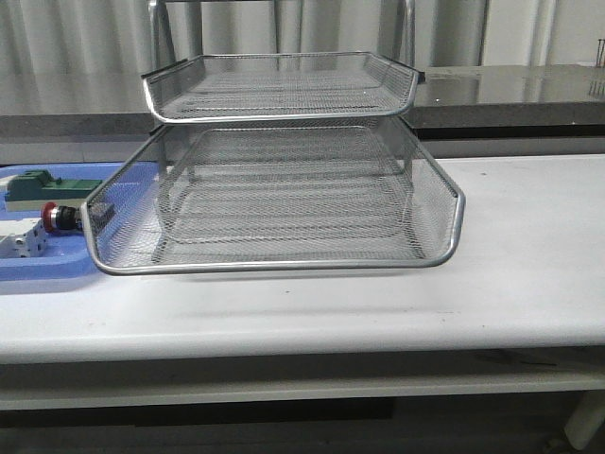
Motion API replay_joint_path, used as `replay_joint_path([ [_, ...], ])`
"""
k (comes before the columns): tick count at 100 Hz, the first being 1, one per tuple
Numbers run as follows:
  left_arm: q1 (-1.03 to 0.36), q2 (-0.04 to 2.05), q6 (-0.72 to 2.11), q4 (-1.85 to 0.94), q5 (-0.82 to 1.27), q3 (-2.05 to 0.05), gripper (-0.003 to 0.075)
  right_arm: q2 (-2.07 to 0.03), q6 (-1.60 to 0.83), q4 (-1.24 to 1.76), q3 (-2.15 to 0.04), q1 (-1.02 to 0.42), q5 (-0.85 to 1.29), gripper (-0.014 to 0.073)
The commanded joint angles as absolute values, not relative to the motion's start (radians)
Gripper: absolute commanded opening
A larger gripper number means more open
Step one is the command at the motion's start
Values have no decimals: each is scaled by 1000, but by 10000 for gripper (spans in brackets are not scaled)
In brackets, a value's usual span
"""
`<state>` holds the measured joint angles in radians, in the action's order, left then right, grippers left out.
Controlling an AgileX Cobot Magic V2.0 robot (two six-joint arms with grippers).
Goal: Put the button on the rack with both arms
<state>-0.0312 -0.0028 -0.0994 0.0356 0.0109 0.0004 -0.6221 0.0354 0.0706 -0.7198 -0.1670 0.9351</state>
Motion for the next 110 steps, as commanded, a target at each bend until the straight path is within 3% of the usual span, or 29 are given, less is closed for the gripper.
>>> replay_joint_path([
  [1,-34,-37,-107,35,-71,48,-20,-597,81,0,-760,-161,901,414],
  [46,-34,-37,-107,35,-71,48,-20,-552,137,-65,-760,-161,931,402],
  [53,-34,-37,-107,35,-71,48,-20,-552,137,-65,-760,-161,931,335],
  [79,-34,-37,-107,35,-71,48,-20,-552,137,-65,-760,-161,930,-70],
  [110,-34,-37,-107,35,-71,48,-20,-552,137,-65,-760,-161,930,-67],
])
